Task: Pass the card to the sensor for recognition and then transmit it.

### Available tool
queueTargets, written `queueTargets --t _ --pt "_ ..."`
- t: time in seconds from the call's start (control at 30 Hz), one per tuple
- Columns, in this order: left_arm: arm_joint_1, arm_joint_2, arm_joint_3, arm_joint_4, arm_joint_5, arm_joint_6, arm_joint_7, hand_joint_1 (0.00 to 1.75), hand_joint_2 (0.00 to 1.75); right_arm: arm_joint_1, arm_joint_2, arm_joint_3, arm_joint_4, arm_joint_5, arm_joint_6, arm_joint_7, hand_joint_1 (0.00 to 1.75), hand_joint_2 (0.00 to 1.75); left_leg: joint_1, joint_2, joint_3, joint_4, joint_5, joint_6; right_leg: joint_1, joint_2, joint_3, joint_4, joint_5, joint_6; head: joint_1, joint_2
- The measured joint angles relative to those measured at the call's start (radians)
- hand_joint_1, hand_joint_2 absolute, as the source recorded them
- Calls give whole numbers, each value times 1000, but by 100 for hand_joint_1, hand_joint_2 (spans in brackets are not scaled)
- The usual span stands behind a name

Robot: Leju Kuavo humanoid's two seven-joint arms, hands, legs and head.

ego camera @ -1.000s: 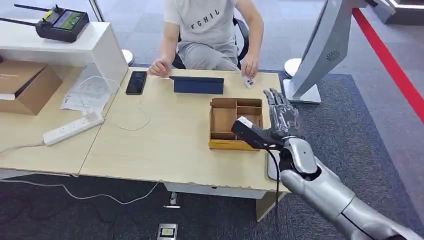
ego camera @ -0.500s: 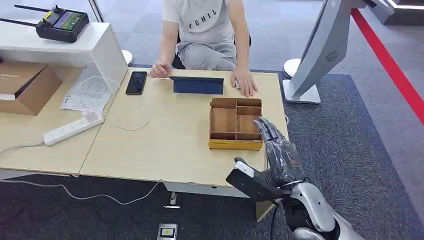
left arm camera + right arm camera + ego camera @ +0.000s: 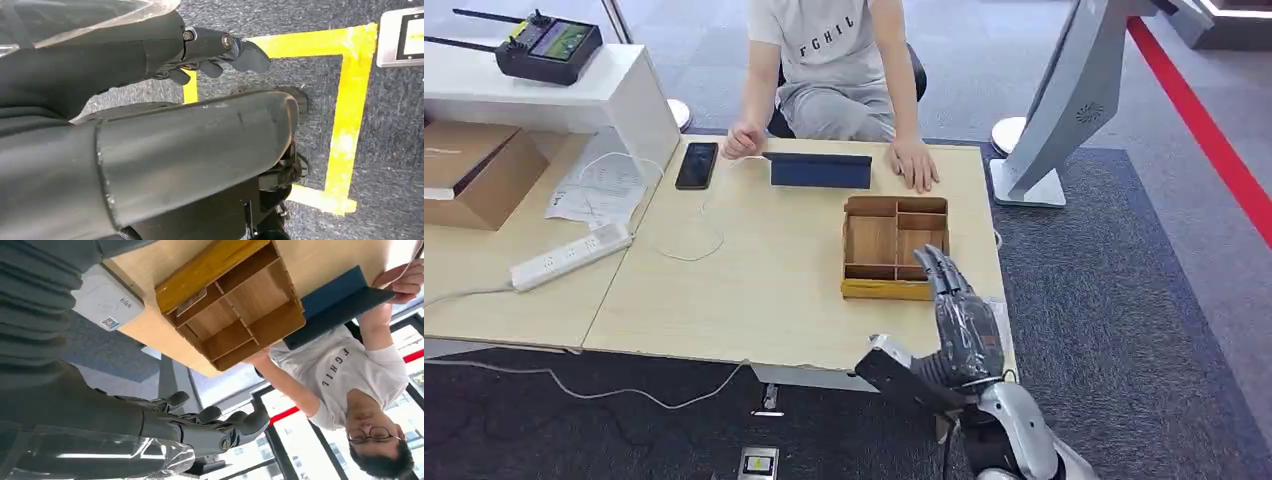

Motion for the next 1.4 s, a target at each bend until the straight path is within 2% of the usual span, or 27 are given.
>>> queueTargets --t 0.13,0.23,0.43,0.77,1.07,1.4 --pt "-1 -3 0 0 0 -3 4 0 0 -18 37 -3 77 218 -81 -18 0 175 0 0 0 0 0 0 0 0 0 0 0 0 0 0" --pt "-3 -6 0 0 -2 -2 10 0 0 -27 63 -6 139 281 -94 -27 0 175 0 0 0 0 0 0 0 0 0 0 0 0 0 0" --pt "-5 -10 2 0 7 2 11 0 0 -44 124 -25 274 278 -61 -37 0 175 0 0 0 0 0 0 0 0 0 0 0 0 0 0" --pt "-7 -11 4 0 6 2 19 0 0 -94 186 -31 400 250 22 -60 0 175 0 0 0 0 0 0 0 0 0 0 0 0 0 0" --pt "-13 -11 4 0 3 -3 21 0 0 -170 204 -31 468 280 77 -72 0 175 0 0 0 0 0 0 0 0 0 0 0 0 0 0" --pt "-18 -11 4 0 1 -5 29 0 0 -227 214 -29 555 278 103 -83 0 175 0 0 0 0 0 0 0 0 0 0 0 0 0 0"
